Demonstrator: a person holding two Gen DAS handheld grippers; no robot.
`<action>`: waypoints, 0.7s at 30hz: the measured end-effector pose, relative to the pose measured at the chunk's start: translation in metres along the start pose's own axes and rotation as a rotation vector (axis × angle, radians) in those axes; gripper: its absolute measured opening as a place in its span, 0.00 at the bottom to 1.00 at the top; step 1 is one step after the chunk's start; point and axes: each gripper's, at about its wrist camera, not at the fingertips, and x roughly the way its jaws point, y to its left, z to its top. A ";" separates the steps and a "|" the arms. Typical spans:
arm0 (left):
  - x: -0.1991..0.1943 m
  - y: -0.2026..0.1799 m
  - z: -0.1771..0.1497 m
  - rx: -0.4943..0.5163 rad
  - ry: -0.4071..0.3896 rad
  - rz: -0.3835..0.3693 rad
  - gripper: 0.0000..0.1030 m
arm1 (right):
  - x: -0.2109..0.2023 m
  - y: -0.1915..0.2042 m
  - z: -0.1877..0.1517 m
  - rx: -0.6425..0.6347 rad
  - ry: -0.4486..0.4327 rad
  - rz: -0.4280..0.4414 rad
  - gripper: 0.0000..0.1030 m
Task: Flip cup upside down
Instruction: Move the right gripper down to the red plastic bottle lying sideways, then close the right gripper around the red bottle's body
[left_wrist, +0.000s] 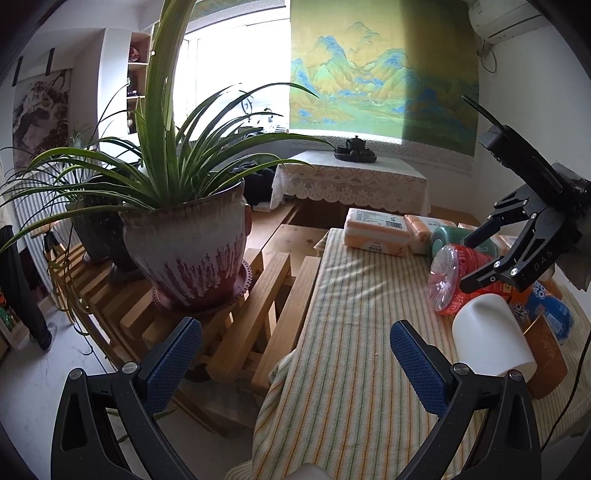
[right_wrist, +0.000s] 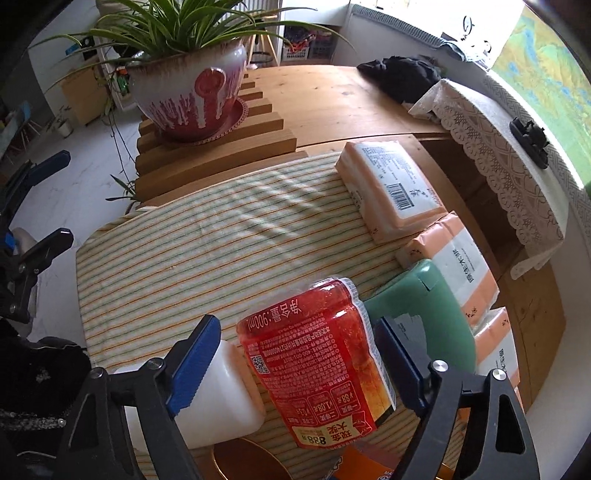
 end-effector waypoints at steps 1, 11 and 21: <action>0.001 0.001 0.000 -0.003 -0.001 0.000 1.00 | 0.003 -0.001 0.000 0.000 0.012 -0.006 0.78; 0.006 0.007 -0.003 -0.019 0.004 -0.006 1.00 | 0.012 -0.003 0.004 -0.011 0.046 -0.009 0.79; 0.009 0.008 -0.003 -0.017 0.002 -0.007 1.00 | 0.021 0.005 0.012 -0.073 0.090 -0.038 0.82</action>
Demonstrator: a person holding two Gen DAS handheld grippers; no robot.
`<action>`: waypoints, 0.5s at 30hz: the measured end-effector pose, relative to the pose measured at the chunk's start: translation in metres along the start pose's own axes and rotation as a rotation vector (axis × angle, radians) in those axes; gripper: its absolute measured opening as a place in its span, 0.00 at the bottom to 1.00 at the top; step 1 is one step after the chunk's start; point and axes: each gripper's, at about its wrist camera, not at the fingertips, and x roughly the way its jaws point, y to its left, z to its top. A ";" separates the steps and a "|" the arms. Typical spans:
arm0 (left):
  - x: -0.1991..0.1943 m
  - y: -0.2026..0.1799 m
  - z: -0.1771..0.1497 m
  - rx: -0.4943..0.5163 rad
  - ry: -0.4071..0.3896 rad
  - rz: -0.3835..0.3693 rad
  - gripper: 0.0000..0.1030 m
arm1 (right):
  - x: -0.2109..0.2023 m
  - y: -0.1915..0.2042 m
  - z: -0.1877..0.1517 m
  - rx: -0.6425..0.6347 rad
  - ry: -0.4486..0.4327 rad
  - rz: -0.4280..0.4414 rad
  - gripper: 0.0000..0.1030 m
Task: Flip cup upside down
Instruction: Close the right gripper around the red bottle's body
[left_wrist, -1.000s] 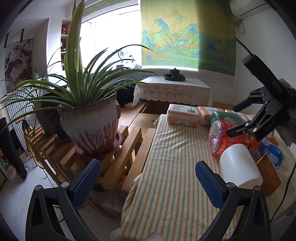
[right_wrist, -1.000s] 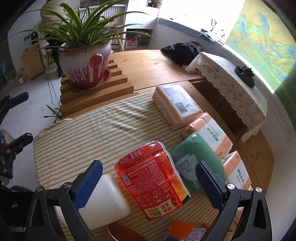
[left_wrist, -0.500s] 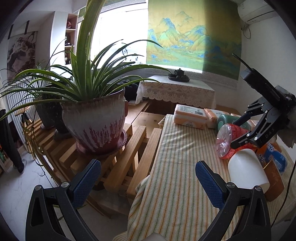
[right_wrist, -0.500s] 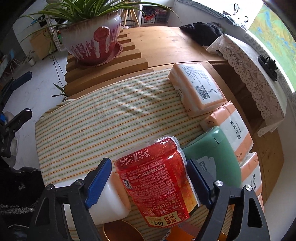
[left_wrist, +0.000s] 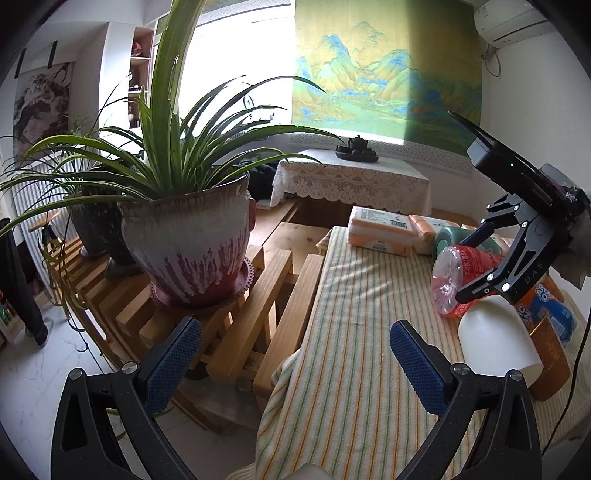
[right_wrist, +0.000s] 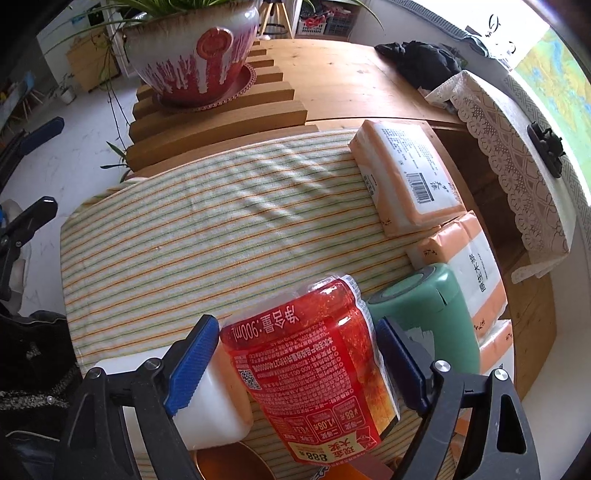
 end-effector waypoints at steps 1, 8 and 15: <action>0.000 0.000 0.000 0.000 -0.001 0.001 1.00 | -0.001 0.000 0.001 0.006 -0.008 0.001 0.82; 0.002 0.003 -0.001 -0.002 0.000 0.010 1.00 | -0.003 0.003 0.009 0.039 -0.060 0.062 0.81; 0.000 0.004 -0.001 -0.001 0.004 0.020 1.00 | -0.001 0.017 0.028 0.024 -0.090 0.071 0.82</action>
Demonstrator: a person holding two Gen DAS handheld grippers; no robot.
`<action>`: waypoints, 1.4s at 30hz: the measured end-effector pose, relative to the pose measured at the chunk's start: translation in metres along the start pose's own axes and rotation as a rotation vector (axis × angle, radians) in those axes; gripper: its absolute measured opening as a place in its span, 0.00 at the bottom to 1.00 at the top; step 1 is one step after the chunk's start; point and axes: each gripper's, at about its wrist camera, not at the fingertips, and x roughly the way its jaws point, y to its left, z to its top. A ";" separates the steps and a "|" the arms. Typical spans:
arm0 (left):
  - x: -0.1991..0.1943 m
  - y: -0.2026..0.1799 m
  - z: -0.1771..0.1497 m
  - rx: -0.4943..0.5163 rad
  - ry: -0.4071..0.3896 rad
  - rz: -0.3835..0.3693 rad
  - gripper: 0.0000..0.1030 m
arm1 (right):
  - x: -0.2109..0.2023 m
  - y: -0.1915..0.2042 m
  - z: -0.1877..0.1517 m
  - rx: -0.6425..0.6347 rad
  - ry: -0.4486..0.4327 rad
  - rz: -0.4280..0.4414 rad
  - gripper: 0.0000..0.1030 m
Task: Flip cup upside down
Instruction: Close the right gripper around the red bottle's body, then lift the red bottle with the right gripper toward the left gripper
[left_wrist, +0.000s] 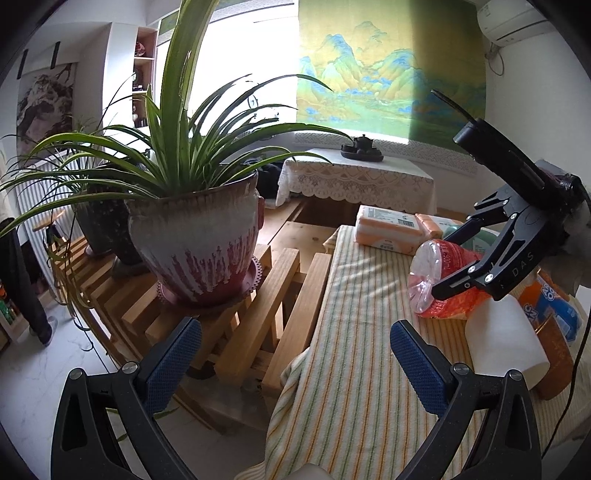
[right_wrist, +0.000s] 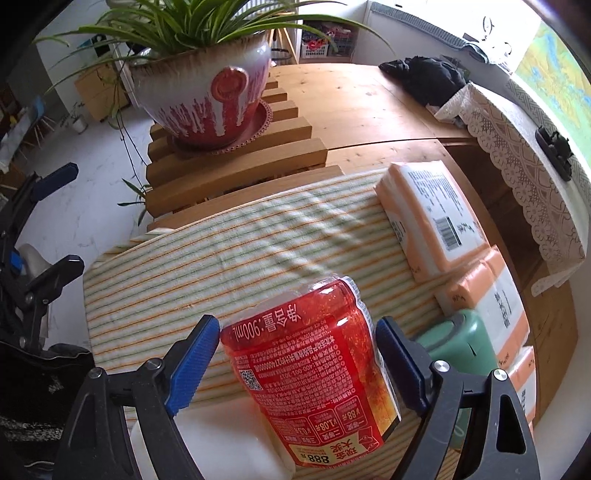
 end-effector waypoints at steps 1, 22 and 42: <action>-0.001 0.000 0.000 0.001 -0.001 0.001 1.00 | 0.002 0.002 0.001 -0.010 0.008 -0.006 0.82; -0.017 0.014 0.001 -0.019 -0.023 0.035 1.00 | 0.013 0.036 0.010 -0.212 0.069 -0.172 0.86; -0.097 0.016 -0.002 -0.026 -0.114 -0.007 1.00 | -0.106 0.125 -0.015 -0.274 -0.063 -0.300 0.85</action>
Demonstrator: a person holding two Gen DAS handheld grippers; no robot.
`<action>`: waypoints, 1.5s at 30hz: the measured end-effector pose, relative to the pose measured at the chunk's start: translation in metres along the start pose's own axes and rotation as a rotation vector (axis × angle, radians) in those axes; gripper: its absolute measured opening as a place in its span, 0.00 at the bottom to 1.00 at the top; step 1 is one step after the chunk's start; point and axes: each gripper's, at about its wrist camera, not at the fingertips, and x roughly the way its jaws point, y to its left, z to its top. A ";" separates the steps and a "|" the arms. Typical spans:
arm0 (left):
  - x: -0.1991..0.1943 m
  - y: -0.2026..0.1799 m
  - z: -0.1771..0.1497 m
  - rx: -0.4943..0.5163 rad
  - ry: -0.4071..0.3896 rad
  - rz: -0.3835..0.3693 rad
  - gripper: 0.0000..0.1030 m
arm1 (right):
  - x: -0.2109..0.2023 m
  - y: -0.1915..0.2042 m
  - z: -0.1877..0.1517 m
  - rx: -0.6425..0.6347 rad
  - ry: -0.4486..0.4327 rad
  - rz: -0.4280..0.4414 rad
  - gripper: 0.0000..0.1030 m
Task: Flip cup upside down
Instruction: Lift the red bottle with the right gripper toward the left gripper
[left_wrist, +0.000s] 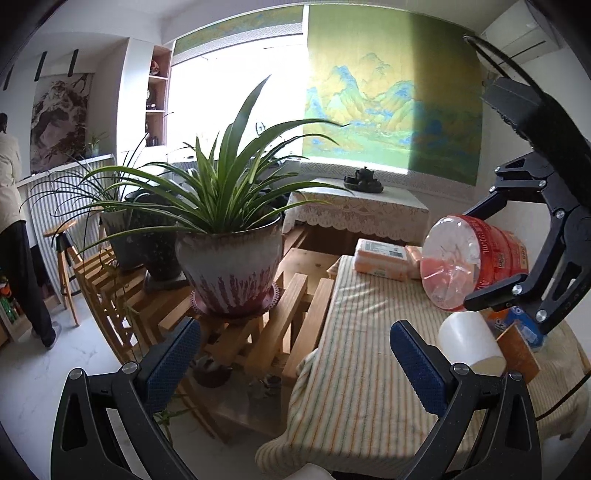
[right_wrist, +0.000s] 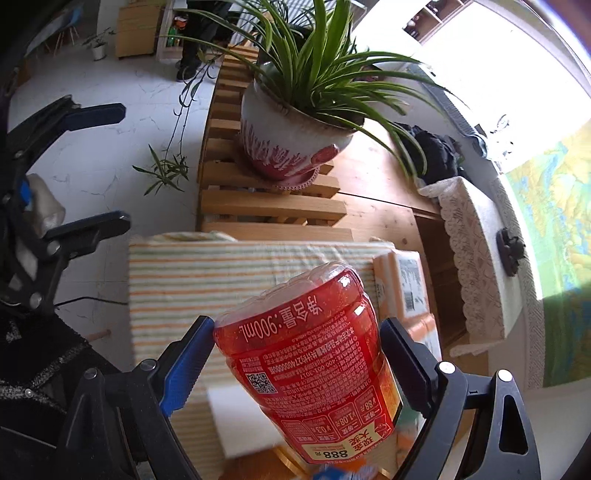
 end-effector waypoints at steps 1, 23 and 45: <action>-0.005 -0.005 0.000 0.007 -0.002 -0.012 1.00 | -0.009 0.002 -0.009 0.017 -0.001 -0.007 0.85; -0.012 -0.172 -0.040 0.191 0.131 -0.330 1.00 | -0.020 0.022 -0.256 0.485 0.172 -0.019 0.86; 0.001 -0.186 -0.050 0.216 0.178 -0.361 1.00 | -0.008 0.012 -0.258 0.530 0.081 0.038 0.87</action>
